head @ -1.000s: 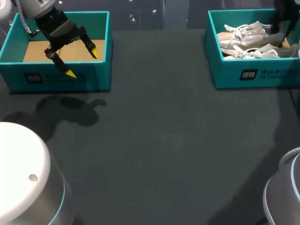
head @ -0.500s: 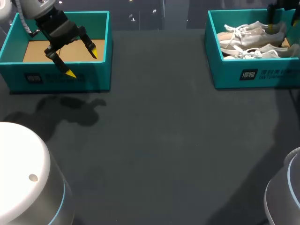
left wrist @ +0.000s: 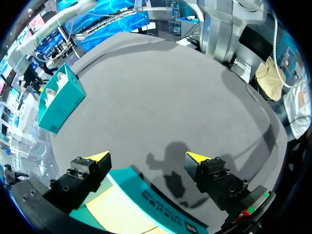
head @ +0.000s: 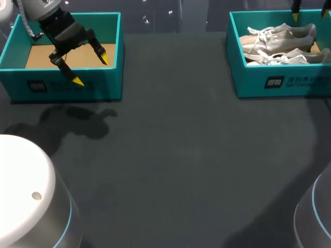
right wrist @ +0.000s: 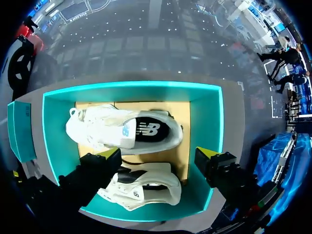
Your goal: Take the shoe out of the shoebox, open the shoe tongue, remove and reinsert the insole, then place the shoe into the shoebox
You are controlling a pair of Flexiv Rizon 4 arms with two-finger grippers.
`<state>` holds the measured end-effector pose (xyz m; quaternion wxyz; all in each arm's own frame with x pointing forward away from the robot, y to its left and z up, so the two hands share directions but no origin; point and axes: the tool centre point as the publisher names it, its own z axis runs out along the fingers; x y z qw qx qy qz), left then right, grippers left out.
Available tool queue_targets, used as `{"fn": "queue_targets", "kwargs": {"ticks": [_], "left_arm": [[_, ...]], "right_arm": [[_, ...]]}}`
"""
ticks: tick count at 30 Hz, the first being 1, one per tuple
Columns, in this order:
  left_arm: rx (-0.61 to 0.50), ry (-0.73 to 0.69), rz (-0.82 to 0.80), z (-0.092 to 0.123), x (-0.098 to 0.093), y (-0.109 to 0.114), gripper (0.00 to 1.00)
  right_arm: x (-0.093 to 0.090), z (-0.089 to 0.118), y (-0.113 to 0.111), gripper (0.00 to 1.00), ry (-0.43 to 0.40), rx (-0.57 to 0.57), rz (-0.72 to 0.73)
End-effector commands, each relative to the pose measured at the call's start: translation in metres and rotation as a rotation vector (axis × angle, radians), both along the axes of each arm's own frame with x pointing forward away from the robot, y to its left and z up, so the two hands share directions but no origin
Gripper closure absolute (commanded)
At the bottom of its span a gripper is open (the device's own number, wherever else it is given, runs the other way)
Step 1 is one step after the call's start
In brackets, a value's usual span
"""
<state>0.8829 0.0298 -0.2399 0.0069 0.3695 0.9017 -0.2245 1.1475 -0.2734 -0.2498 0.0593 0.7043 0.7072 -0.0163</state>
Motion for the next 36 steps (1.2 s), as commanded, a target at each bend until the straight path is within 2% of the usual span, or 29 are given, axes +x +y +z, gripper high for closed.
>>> {"fn": "queue_targets", "kwargs": {"ticks": [1, 7, 10, 13, 16, 20, 24, 31, 32, 36], "left_arm": [[0.003, 0.0, -0.001, 0.0, 0.0, 0.0, 0.0], [-0.017, 0.009, 0.028, 0.004, 0.0, 0.0, 0.0], [-0.04, 0.02, 0.176, 0.016, 0.001, 0.001, 0.0], [-0.056, 0.028, 0.393, 0.027, 0.006, 0.004, 0.0], [-0.009, 0.034, 0.65, 0.033, 0.012, 0.007, 0.0], [0.061, 0.034, 0.952, 0.031, 0.025, 0.014, 0.0], [0.108, 0.044, 1.12, 0.032, 0.029, 0.025, 0.0], [0.117, 0.095, 1.374, 0.04, 0.042, 0.051, 0.0], [0.136, 0.044, 1.4, 0.041, 0.043, 0.055, 0.0], [0.136, 0.044, 1.4, 0.041, 0.043, 0.055, 0.0]], "right_arm": [[-0.027, 0.027, 0.012, 0.0, -0.016, -0.006, 0.003], [-0.047, 0.045, 0.029, 0.0, -0.012, 0.012, 0.007], [-0.057, 0.052, 0.038, 0.0, -0.011, 0.016, 0.012], [-0.067, 0.056, 0.046, 0.0, -0.009, 0.019, 0.023], [-0.075, 0.058, 0.054, 0.0, -0.004, 0.027, 0.028], [-0.085, 0.061, 0.064, 0.0, 0.0, 0.038, 0.028], [-0.094, 0.066, 0.074, 0.0, 0.004, 0.046, 0.032], [-0.103, 0.072, 0.083, 0.0, 0.03, 0.034, 0.026], [-0.103, 0.072, 0.083, 0.0, 0.03, 0.034, 0.026], [-0.103, 0.072, 0.083, 0.0, 0.03, 0.034, 0.026]]}}
